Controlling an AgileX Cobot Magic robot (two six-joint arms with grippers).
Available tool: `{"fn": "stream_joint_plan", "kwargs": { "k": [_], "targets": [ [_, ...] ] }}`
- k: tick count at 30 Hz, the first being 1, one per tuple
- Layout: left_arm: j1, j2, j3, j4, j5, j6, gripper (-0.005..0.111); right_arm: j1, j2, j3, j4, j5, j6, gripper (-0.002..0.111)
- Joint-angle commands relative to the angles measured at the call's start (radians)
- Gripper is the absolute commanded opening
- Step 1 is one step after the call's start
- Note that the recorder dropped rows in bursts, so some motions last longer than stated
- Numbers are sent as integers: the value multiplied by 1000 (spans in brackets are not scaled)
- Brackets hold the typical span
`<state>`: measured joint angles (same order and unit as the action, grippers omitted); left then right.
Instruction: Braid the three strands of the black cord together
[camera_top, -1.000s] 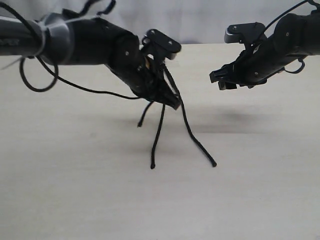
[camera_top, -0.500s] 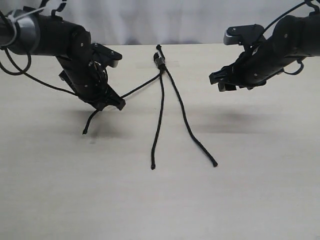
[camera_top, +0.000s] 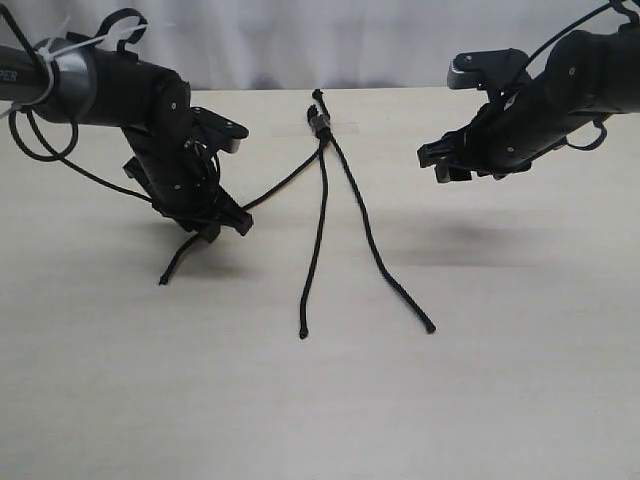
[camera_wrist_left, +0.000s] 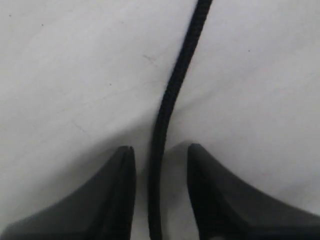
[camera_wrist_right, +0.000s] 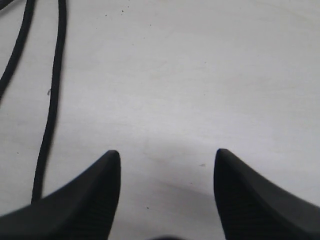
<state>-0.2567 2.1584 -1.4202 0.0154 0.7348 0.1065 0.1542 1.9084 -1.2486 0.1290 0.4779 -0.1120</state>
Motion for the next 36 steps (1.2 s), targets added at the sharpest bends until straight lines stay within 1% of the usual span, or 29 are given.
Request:
{"fn": "stream_joint_plan", "kwargs": {
  "k": [1,4,7,10,12,15,16,17,21,22,26,28,31,33,34,36],
  "targets": [
    [1,-9,0,-15,-4,-7,36,-1,-2,-5,5,-9,0,53],
    [1,-49,0,-15,-10,5,36,-1,-2,-5,5,-9,0,53],
    [1,-125,0,-15,-9,33,36,-1,-2,-7,41,9,-14,53],
    [1,-206,0,-28,-15,74,35,11,-4,-40,71,96,-60,53],
    [1,-255,3,-30,-43,92,29,33,-4,-63,123,161,-109,53],
    [3,-330,42,-33,-126,105,12,96,-4,-66,206,181,-209,53],
    [3,-351,68,-23,-156,105,5,124,0,-66,219,181,-239,53],
    [7,-369,86,-15,-171,105,0,152,3,-66,222,181,-250,53],
    [43,-415,156,2,-264,105,0,251,28,-75,222,178,-250,53],
    [65,-421,162,7,-279,105,0,278,38,-80,222,178,-244,53],
    [132,-423,162,-4,-271,98,0,380,89,-88,217,146,-239,53],
    [164,-423,162,-15,-271,98,0,422,129,-110,176,159,-239,53],
    [159,-425,162,-21,-266,99,0,431,162,-142,165,180,-180,53],
    [144,-446,161,-34,-249,102,0,429,177,-160,101,203,-110,53],
    [133,-472,161,-44,-237,102,0,429,188,-168,37,205,-31,53],
    [109,-516,161,-65,-217,102,0,429,209,-167,11,205,2,53]
  ]
}}
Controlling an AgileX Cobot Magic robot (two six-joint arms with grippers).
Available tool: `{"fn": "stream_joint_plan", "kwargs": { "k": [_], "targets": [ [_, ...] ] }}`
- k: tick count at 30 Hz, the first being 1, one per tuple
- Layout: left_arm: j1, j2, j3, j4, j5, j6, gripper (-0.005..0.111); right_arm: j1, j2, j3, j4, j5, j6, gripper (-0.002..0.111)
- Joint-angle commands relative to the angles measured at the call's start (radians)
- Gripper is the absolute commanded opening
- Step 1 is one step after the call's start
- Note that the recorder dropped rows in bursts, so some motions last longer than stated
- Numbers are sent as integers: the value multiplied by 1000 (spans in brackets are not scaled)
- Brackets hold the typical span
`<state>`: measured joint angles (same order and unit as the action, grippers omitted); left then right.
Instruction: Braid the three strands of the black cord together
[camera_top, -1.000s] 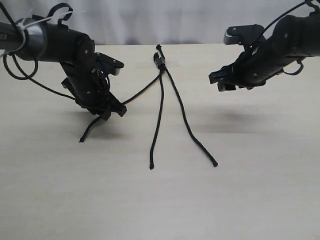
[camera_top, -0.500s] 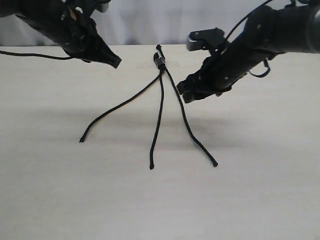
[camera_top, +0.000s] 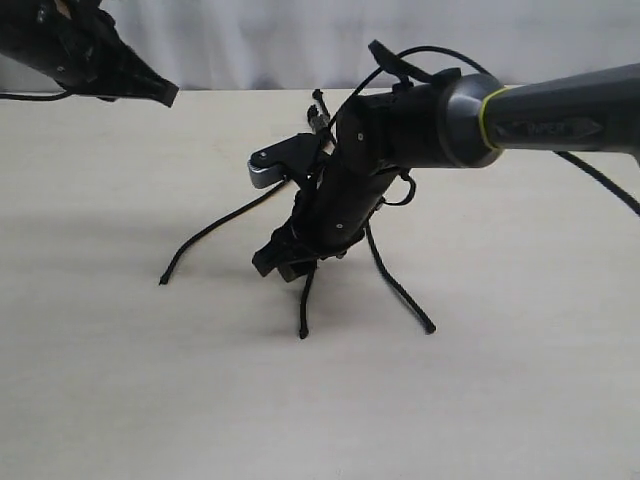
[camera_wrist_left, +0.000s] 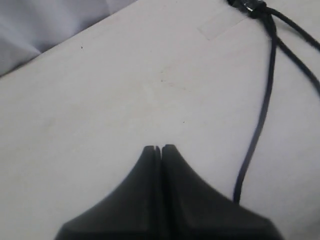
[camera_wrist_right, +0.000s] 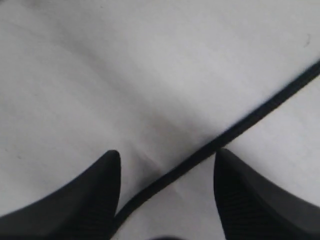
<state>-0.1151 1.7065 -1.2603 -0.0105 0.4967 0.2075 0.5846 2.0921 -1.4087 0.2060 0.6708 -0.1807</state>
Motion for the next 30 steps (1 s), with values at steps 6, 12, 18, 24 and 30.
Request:
{"fn": "stream_joint_plan", "kwargs": {
  "k": [6,12,18,24,30],
  "targets": [
    [-54,-84,2,-54,43,2,0,-1,56,-9,-54,12,70,46],
    [-54,-84,2,-54,43,2,0,-1,56,-9,-54,12,62,16],
    [-54,-84,2,-54,43,2,0,-1,34,-23,-66,53,36,5],
    [-54,-84,2,-54,43,2,0,-6,-65,-81,-199,134,74,5],
    [-54,-84,2,-54,43,2,0,-79,-129,-102,-331,194,137,5]
  ]
}}
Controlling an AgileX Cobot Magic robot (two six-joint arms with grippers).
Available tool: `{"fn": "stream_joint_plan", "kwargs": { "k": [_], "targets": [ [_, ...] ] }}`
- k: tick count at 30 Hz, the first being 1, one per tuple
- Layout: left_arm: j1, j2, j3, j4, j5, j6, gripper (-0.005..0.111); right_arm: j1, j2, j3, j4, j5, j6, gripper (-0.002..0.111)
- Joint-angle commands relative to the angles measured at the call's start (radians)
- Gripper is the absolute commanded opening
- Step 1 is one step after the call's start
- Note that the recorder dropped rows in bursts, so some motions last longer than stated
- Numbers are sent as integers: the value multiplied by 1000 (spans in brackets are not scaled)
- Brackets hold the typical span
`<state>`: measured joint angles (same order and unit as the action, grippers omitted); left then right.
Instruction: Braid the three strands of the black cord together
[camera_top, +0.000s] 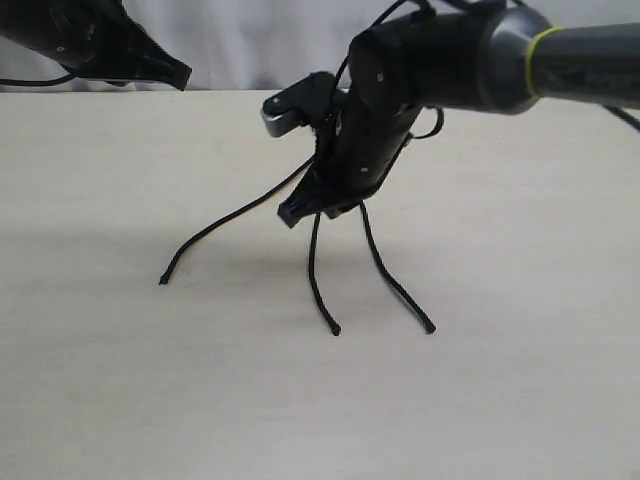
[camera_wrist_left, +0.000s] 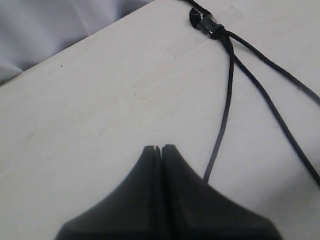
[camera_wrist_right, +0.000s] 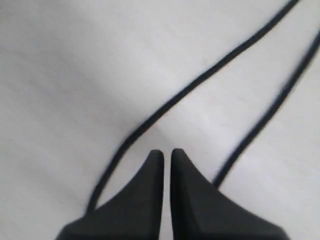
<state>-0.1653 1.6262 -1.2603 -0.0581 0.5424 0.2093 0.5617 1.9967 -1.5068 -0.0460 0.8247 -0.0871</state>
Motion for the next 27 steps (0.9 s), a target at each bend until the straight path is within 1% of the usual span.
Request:
{"fn": "stream_joint_plan", "kwargs": {
  "k": [1,4,7,9,13,16,21,23,26,27],
  "targets": [
    [-4,-3,2,-8,-2,0,0,-70,-34,-4,-67,40,53,5],
    [-4,-3,2,-13,-2,0,0,-97,-19,13,46,43,72,5],
    [-4,-3,2,-15,-2,0,0,-68,15,21,76,36,72,7],
    [-4,-3,2,-15,-2,0,0,-34,38,21,63,17,77,16],
    [-4,-3,2,-18,-2,0,0,37,88,21,54,-38,87,40],
    [-4,-3,2,-31,-2,0,0,70,120,19,54,-37,75,50],
    [-4,-3,2,-31,-2,0,0,80,161,19,56,-35,73,50],
    [-4,-3,2,-31,-2,0,0,80,171,19,56,-31,73,47],
    [-4,-3,2,-31,-2,0,0,80,186,19,56,-27,73,36],
    [-4,-3,2,-31,-2,0,0,80,192,19,56,-27,73,30]
  ]
}}
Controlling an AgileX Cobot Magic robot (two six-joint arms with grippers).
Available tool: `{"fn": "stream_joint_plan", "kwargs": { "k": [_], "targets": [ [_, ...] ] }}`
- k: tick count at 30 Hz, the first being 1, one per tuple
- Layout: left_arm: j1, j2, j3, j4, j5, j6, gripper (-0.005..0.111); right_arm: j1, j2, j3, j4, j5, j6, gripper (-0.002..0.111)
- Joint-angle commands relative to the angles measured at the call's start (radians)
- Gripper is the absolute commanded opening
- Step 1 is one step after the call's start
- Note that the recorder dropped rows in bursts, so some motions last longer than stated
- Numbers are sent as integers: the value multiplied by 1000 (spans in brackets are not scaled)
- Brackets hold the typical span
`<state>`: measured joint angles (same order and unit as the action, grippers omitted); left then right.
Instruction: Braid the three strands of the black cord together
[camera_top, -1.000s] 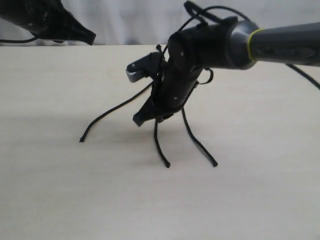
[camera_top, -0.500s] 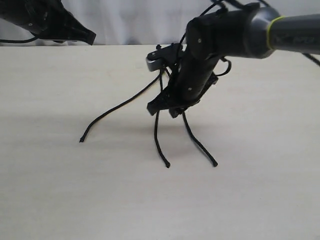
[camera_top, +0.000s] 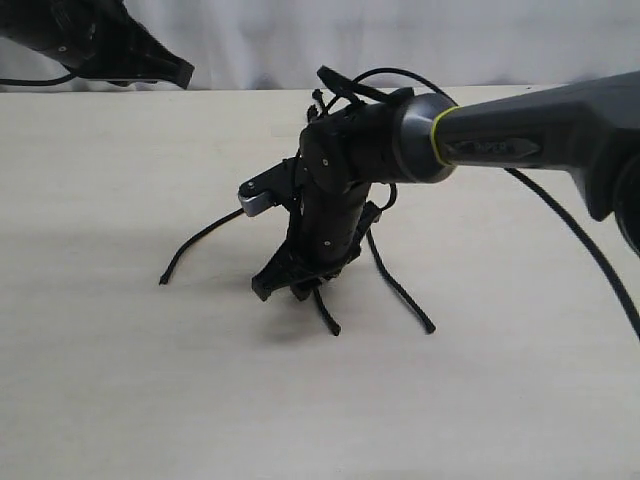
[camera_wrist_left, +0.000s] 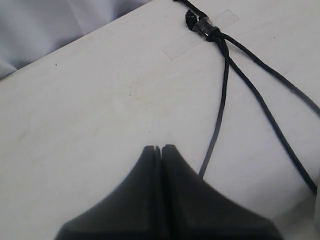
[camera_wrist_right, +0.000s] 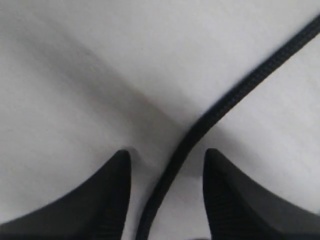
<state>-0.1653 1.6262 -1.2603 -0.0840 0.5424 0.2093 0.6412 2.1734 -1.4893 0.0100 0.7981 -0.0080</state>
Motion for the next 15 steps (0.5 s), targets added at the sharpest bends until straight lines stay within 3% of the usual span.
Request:
{"fn": "stream_joint_plan", "kwargs": {
  "k": [1,5,15],
  "targets": [
    [-4,-3,2,-5,-2,0,0,1,19,2,0,2,-6,25],
    [-4,-3,2,-5,-2,0,0,1,16,2,0,8,-35,4],
    [-4,-3,2,-5,-2,0,0,-74,-139,2,-163,18,-32,4]
  ]
}}
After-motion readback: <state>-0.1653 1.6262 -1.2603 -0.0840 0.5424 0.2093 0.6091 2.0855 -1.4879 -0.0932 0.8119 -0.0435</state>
